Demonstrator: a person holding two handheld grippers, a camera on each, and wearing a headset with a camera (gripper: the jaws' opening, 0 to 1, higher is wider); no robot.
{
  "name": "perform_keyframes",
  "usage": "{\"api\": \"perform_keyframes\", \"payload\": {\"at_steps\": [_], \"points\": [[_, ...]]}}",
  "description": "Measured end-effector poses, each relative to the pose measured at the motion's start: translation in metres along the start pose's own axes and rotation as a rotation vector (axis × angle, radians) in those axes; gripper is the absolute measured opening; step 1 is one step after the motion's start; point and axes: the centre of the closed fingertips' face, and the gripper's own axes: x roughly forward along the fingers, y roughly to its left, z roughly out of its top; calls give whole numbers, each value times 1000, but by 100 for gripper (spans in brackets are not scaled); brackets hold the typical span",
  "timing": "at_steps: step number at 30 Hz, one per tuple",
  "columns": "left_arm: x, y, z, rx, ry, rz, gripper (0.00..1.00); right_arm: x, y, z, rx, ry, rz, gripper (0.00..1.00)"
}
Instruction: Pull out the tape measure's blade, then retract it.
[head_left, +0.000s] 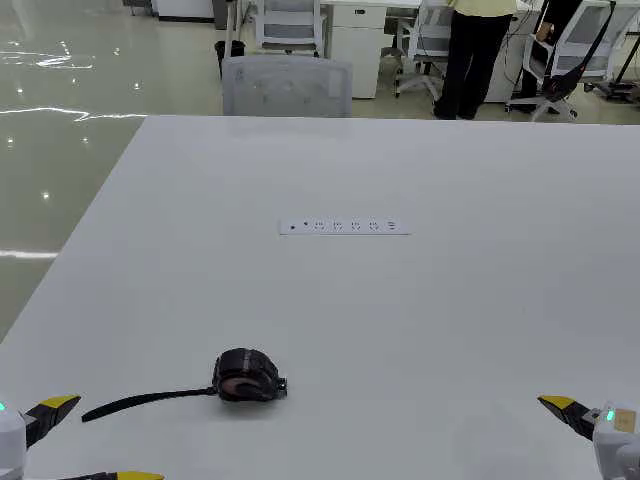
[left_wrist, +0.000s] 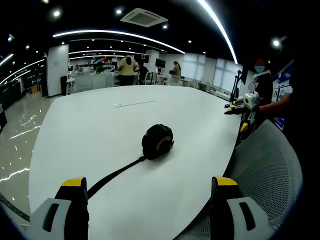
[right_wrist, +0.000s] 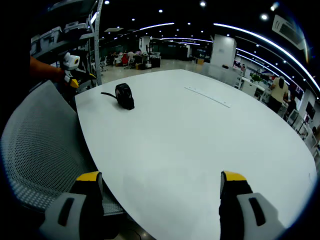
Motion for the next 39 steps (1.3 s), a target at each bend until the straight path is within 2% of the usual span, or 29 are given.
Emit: {"api": "perform_keyframes", "payload": {"at_steps": [20,33,39], "points": [[-2,4,1,-2,-1,6,100,-2,-1,2,12,-6,-3,99],[-1,4,1,7,7,-8,99,-4,-2,3,11,-4,-10,99],[0,5,3,15,13,-26,99,-3,-3,10,-1,-4,-8,99]]}}
